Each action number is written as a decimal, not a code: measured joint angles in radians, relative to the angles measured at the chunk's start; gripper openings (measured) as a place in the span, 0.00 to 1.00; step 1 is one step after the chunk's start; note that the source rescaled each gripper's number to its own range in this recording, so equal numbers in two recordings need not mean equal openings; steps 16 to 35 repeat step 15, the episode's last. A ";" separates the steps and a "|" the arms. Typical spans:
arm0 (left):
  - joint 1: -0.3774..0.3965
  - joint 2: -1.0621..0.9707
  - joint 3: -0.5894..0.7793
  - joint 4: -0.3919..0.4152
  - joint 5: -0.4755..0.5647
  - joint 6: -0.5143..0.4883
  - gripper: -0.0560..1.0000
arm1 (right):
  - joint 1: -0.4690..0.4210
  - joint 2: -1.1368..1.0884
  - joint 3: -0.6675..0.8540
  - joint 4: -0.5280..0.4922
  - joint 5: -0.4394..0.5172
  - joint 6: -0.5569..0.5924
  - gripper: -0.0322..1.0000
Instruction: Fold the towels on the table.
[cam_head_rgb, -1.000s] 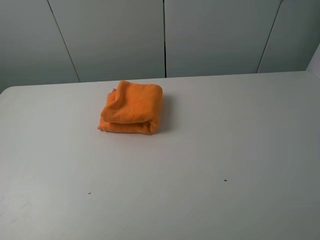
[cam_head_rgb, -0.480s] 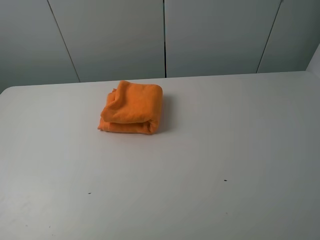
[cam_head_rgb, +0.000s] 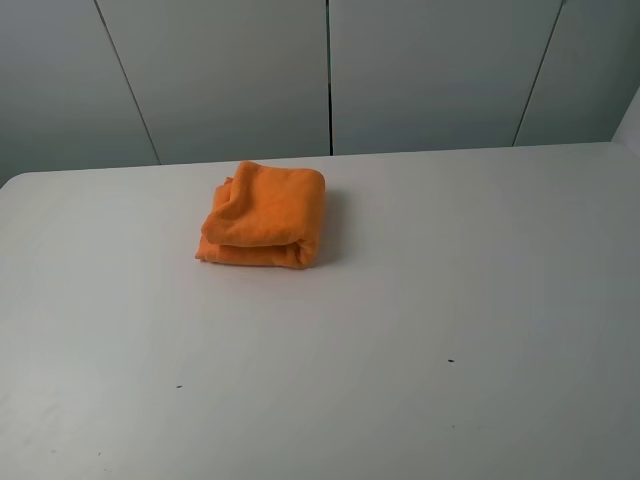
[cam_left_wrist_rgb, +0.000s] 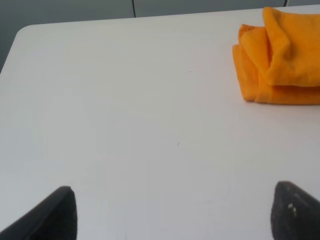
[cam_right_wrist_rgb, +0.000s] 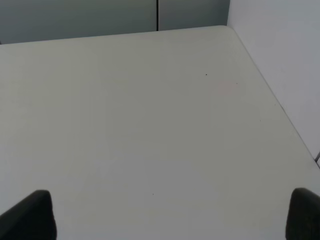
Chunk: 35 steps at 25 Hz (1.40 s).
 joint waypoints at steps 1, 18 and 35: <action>0.000 0.000 0.000 0.000 0.000 0.000 0.99 | 0.016 0.000 0.000 0.000 0.000 0.000 1.00; 0.000 0.000 0.000 0.000 0.000 0.000 0.99 | 0.093 0.000 0.000 0.000 0.000 0.000 1.00; 0.000 0.000 0.000 0.000 0.000 0.000 0.99 | 0.093 0.000 0.000 0.000 0.000 0.000 1.00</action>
